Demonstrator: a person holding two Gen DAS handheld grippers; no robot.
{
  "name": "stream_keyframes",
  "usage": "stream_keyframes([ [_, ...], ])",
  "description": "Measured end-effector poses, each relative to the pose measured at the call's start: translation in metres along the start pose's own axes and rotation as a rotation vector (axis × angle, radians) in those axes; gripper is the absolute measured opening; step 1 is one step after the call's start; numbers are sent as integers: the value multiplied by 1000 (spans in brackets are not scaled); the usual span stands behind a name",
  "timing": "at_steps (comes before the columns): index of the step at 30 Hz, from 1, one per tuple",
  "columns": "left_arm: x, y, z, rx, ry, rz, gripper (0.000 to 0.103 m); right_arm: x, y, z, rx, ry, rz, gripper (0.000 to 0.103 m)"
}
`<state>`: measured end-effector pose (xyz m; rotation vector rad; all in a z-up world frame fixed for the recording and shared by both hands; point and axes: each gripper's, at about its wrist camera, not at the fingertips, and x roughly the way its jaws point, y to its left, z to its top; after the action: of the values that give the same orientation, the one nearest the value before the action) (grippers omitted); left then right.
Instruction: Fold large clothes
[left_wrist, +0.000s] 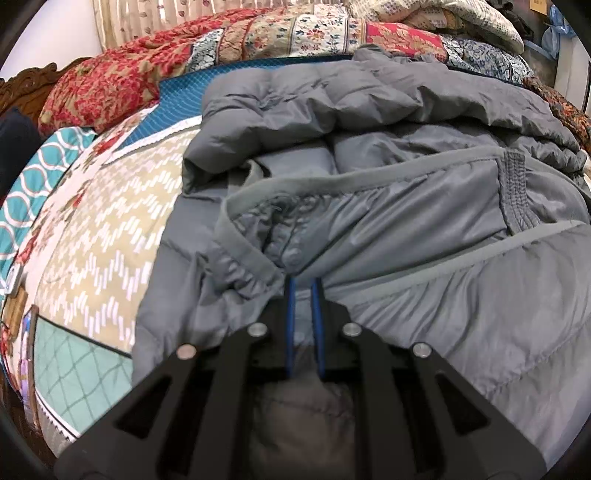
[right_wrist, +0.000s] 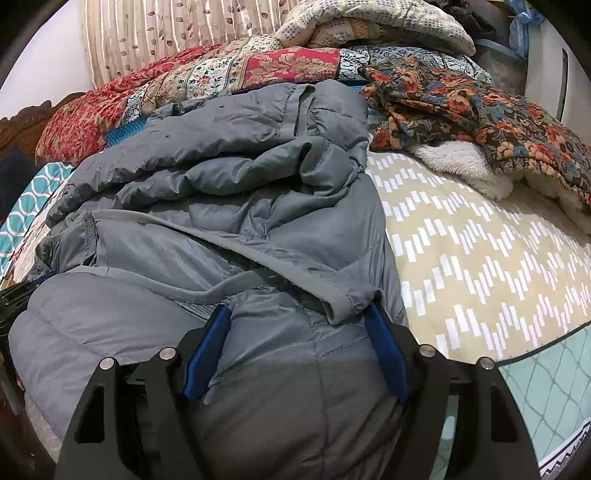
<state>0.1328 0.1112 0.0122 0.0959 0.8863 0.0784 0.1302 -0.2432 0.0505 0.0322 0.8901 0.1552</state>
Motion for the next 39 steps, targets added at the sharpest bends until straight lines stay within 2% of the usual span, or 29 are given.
stream_keyframes([
  [15, -1, -1, 0, 0, -1, 3, 11, 1, -2, 2, 11, 7, 20, 51],
  [23, -1, -12, 2, 42, 6, 63, 11, 0, -1, 2, 8, 11, 22, 51],
  [28, -3, -13, 2, 49, 9, 76, 11, 0, 0, 1, 4, 4, 20, 51],
  [39, -4, -11, 0, 25, -5, 48, 11, -3, 2, 2, -11, -2, 7, 51],
])
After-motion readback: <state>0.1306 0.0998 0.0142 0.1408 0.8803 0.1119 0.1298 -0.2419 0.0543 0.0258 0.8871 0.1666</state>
